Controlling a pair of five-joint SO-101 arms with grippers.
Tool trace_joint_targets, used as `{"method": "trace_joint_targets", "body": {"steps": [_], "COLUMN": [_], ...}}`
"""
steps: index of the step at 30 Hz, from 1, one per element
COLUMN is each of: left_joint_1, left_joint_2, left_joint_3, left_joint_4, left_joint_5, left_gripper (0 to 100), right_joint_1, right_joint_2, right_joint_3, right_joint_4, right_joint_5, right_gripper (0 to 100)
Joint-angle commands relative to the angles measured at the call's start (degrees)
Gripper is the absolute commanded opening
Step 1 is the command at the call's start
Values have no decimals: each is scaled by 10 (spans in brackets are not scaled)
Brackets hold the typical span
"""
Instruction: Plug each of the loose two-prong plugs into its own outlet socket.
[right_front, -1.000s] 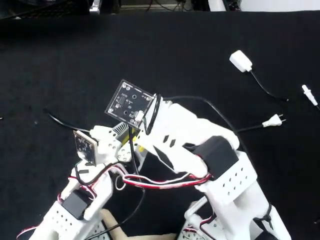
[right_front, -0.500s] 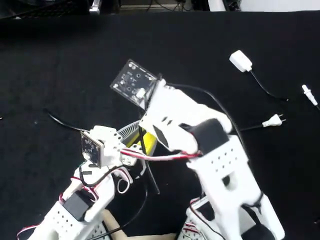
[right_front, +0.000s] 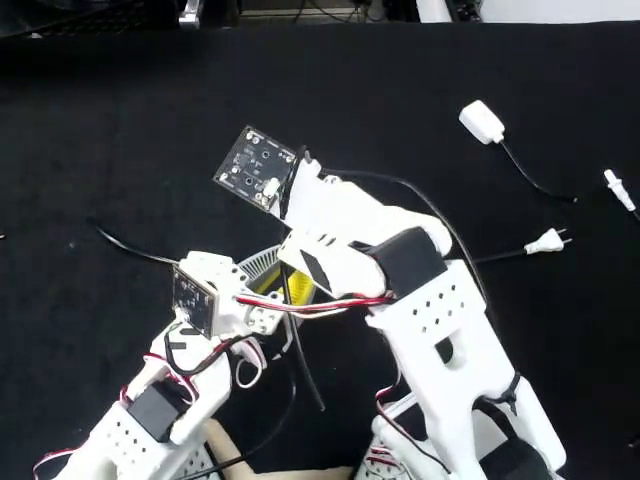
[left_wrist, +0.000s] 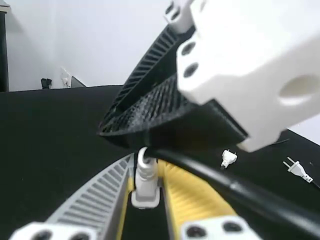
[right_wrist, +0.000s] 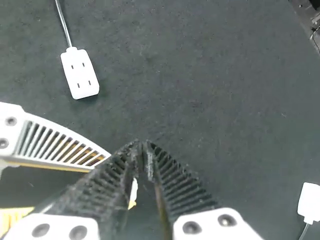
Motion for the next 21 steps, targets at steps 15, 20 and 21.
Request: {"method": "trace_joint_targets", "body": {"steps": [15,20,21], "left_joint_1": [-128,-133,-135], "left_joint_2": [-8,-10,-6], "left_joint_3": [9,5,-2], "left_joint_4": [67,128,151], "left_joint_5": [-4,-5,-5], "left_gripper": [29,29,29], "right_joint_1": [329,347,345], "right_joint_2": [30,113,137], "right_joint_3": [52,189,218], "right_joint_4": [-57,-131,-160], "right_joint_5": [-171,-234,-248], "right_gripper": [11,11,11]}}
